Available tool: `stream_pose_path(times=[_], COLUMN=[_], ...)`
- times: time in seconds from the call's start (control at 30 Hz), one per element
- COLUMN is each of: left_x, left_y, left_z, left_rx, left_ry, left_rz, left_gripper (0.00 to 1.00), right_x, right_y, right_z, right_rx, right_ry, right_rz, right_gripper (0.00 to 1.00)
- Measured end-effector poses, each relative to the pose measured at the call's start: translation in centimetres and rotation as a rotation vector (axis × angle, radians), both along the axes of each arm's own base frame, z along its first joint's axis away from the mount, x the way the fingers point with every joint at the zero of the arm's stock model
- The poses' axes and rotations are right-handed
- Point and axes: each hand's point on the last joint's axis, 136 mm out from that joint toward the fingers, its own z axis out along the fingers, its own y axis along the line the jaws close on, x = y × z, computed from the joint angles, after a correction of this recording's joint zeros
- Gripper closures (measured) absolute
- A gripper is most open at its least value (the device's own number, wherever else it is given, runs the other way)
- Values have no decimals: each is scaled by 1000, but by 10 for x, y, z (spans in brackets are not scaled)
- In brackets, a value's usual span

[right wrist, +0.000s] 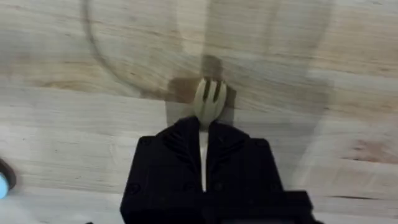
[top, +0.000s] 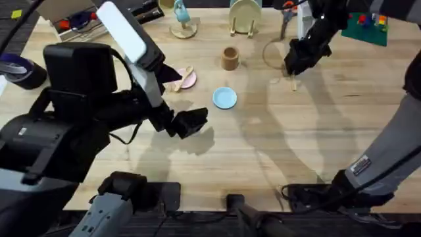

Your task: Pick up a utensil and set it on the pink plate, then put the other utensil in the container.

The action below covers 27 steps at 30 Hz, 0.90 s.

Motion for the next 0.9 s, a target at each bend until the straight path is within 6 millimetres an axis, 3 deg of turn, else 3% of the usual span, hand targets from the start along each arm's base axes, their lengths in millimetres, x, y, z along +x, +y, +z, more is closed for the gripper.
stream_pose_path(times=[0.27,0.43,0.73,0.9], left_x=[0,0,0,0], left_y=[0,0,0,0], left_z=[0,0,0,0], left_rx=[0,0,0,0], left_ry=[0,0,0,0], left_rz=[0,0,0,0], left_gripper=[8,8,8,8], right_x=[-2,7,25,22], right_y=[-1,-1,0,6], right_z=[3,17,96,133], right_rx=[-3,-6,-11,11], right_ry=[11,-23,-226,-319], right_rz=[4,34,97,168], right_gripper=[969,969,969,970])
